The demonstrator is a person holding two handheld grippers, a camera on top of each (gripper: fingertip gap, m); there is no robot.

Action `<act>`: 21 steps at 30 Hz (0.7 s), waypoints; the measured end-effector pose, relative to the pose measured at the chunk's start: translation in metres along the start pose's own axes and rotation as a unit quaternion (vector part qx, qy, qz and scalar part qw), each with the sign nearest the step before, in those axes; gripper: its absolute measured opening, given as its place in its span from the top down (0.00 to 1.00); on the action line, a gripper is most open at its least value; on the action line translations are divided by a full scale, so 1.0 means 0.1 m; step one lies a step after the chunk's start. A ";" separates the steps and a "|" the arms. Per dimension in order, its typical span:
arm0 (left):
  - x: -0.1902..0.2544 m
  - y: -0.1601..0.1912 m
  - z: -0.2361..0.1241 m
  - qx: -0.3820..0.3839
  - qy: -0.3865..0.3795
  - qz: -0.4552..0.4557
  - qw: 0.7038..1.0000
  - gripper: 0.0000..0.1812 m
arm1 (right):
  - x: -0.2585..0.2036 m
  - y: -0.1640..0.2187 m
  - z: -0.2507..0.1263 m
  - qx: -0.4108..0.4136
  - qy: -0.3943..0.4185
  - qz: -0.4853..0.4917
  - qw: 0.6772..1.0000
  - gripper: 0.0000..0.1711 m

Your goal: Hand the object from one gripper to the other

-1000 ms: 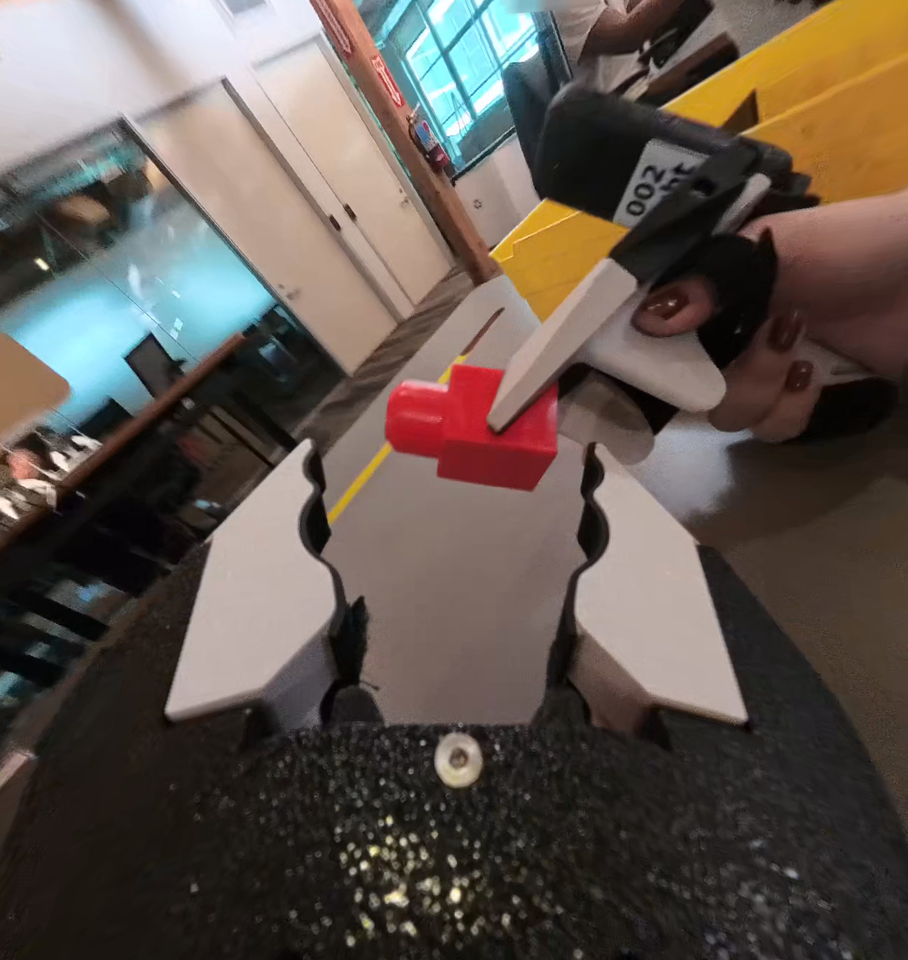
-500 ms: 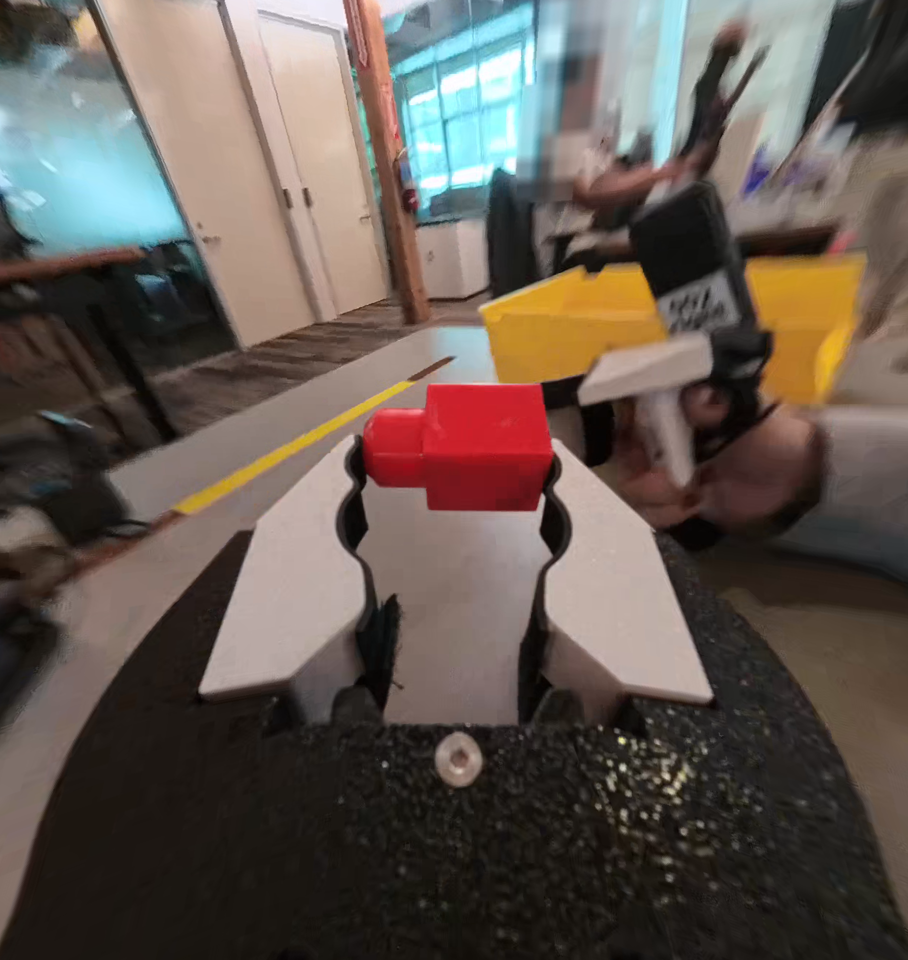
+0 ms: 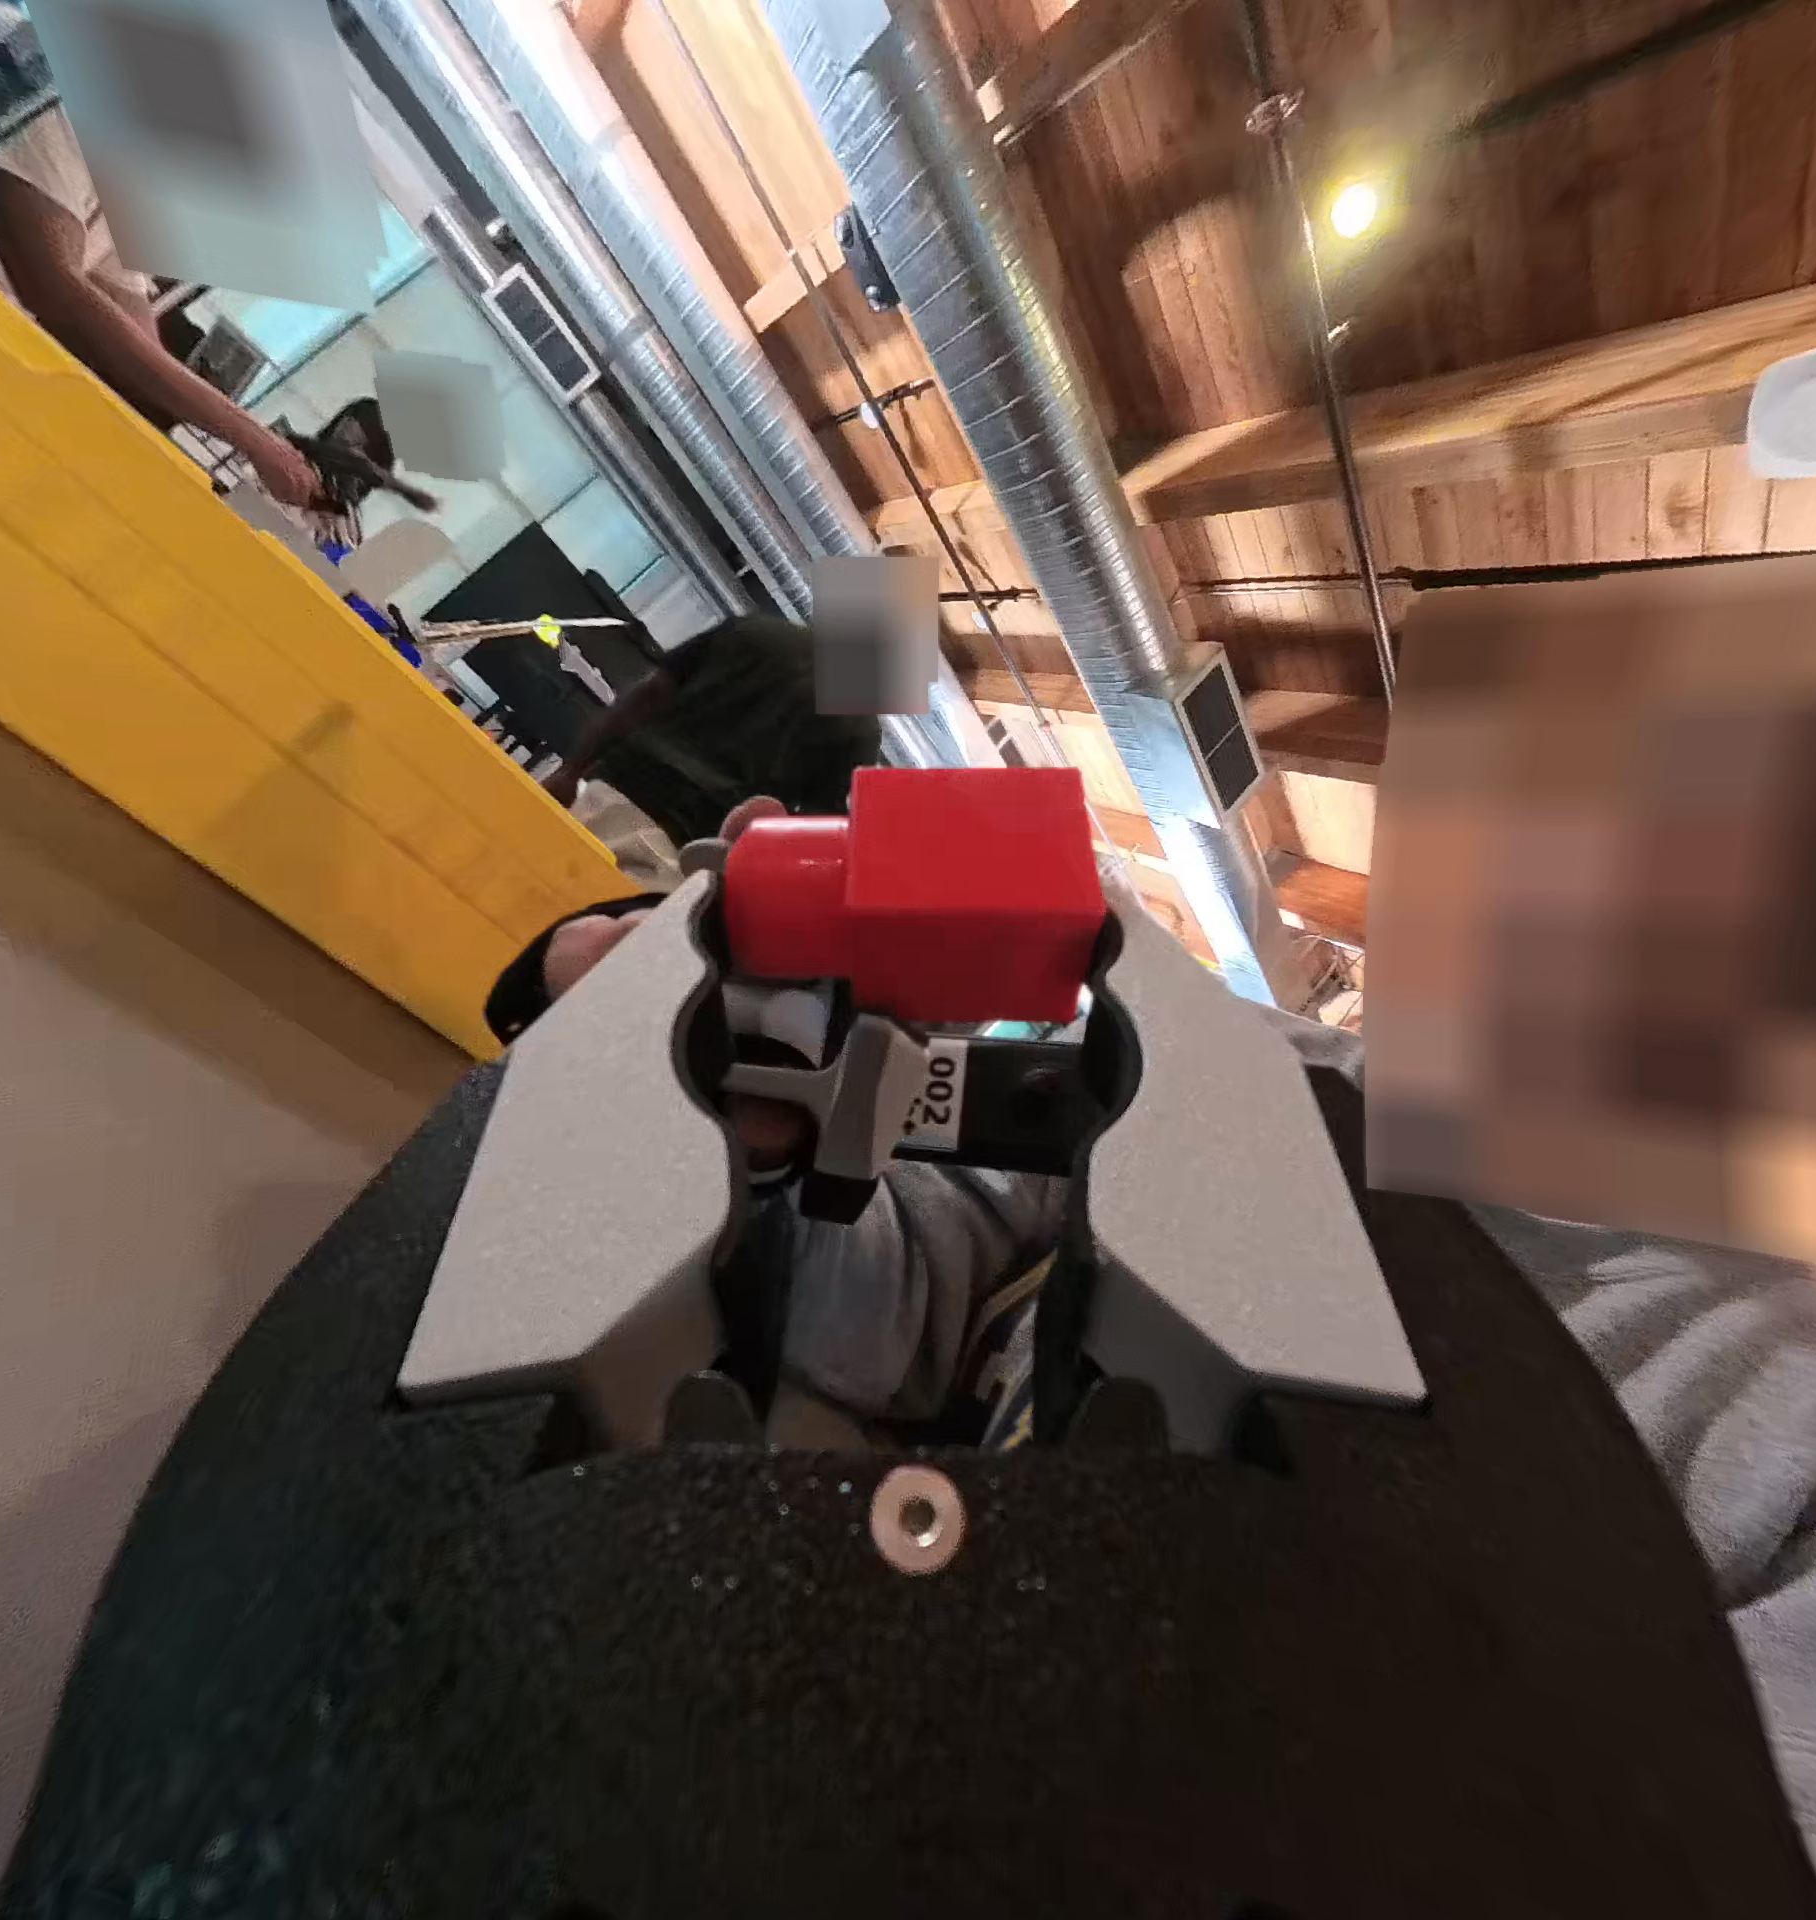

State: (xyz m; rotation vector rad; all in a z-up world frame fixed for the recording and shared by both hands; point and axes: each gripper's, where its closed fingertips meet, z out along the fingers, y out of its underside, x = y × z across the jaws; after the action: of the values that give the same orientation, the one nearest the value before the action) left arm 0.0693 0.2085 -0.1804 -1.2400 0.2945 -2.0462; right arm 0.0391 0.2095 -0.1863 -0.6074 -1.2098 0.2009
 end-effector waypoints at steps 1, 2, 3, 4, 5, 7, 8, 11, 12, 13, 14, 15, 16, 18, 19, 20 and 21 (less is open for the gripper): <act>0.02 -0.02 0.00 0.005 0.001 0.015 1.000 0.56 | 0.01 -0.01 0.01 -0.005 0.000 0.009 1.000 0.79; 0.04 -0.05 0.00 0.013 0.003 0.036 0.999 0.53 | 0.05 -0.01 0.02 -0.010 0.004 0.022 1.000 0.80; 0.02 -0.12 -0.02 0.027 -0.013 0.055 0.998 0.49 | 0.12 0.00 0.02 -0.017 0.018 0.038 0.999 0.80; -0.02 -0.17 -0.05 0.036 -0.041 0.084 0.995 0.45 | 0.22 0.00 0.00 -0.029 0.033 0.055 0.998 0.80; -0.09 -0.22 -0.11 0.041 -0.083 0.126 0.988 0.44 | 0.34 -0.01 -0.04 -0.042 0.044 0.072 0.996 0.80; -0.19 -0.31 -0.24 0.045 -0.165 0.219 0.961 0.46 | 0.53 -0.12 -0.19 -0.063 0.033 0.093 0.993 0.80; -0.17 -0.37 -0.28 0.054 -0.183 0.252 0.949 0.48 | 0.61 -0.18 -0.29 -0.079 0.013 0.092 0.993 0.80; -0.11 -0.50 -0.36 0.084 -0.223 0.320 0.917 0.56 | 0.96 -0.02 -0.75 -0.187 -0.065 0.059 0.978 0.80; -0.12 -0.52 -0.38 0.087 -0.236 0.333 0.909 0.57 | 1.08 0.15 -0.98 -0.242 -0.099 0.058 0.963 0.80; -0.14 -0.52 -0.39 0.084 -0.248 0.342 0.903 0.58 | 1.17 0.37 -1.26 -0.302 -0.139 0.068 0.941 0.80; -0.16 -0.51 -0.39 0.077 -0.256 0.348 0.899 0.59 | 1.24 0.61 -1.57 -0.367 -0.179 0.085 0.909 0.80; -0.19 -0.51 -0.39 0.069 -0.263 0.352 0.896 0.60 | 1.29 0.85 -1.89 -0.427 -0.218 0.102 0.872 0.80; -0.21 -0.51 -0.39 0.064 -0.271 0.356 0.892 0.60 | 1.32 1.07 -2.18 -0.478 -0.253 0.113 0.833 0.80; -0.24 -0.50 -0.37 0.055 -0.277 0.363 0.888 0.61 | 1.31 1.44 -2.63 -0.552 -0.317 0.115 0.763 0.80; -0.25 -0.48 -0.37 0.049 -0.279 0.365 0.887 0.62 | 1.28 1.59 -2.79 -0.576 -0.346 0.107 0.733 0.80; -0.26 -0.47 -0.36 0.043 -0.282 0.368 0.885 0.62 | 1.24 1.72 -2.91 -0.594 -0.374 0.095 0.706 0.80; -0.27 -0.47 -0.36 0.039 -0.286 0.372 0.882 0.63 | 1.20 1.82 -3.01 -0.607 -0.401 0.087 0.681 0.80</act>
State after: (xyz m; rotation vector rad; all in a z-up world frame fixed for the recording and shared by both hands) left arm 0.0257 0.2546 -0.1928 -1.3451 0.3310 -0.9804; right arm 0.3890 0.3146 -0.2522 -1.9592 -2.1060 -0.2811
